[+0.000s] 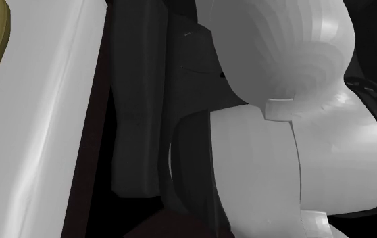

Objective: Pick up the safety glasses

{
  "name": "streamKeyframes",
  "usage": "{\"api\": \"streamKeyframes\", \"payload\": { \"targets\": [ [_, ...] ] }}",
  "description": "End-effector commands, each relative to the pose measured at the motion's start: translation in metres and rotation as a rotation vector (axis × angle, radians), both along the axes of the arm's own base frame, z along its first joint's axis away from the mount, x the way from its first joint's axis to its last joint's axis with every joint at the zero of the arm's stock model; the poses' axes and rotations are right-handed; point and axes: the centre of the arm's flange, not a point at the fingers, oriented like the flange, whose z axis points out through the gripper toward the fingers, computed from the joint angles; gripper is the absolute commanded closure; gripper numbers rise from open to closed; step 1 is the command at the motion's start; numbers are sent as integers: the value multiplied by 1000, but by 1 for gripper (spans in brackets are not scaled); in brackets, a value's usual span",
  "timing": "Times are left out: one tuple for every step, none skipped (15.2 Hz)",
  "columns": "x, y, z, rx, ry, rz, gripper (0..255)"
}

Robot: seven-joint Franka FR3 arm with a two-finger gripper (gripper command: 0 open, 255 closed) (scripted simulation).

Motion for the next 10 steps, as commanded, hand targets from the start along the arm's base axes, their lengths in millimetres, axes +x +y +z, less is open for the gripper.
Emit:
{"api": "streamKeyframes", "payload": {
  "targets": [
    [2, -5, 19, -16, -25, -1, 255],
    [2, -5, 24, -16, -25, -1, 255],
    [2, -5, 29, -16, -25, -1, 255],
    [2, -5, 35, -16, -25, -1, 255],
    [2, -5, 40, -16, -25, -1, 255],
    [2, -5, 45, -16, -25, -1, 255],
    [2, -5, 50, -16, -25, -1, 255],
    [2, -5, 56, -16, -25, -1, 255],
    [2, -5, 56, -16, -25, -1, 255],
    [2, -5, 56, -16, -25, -1, 255]
  ]
}}
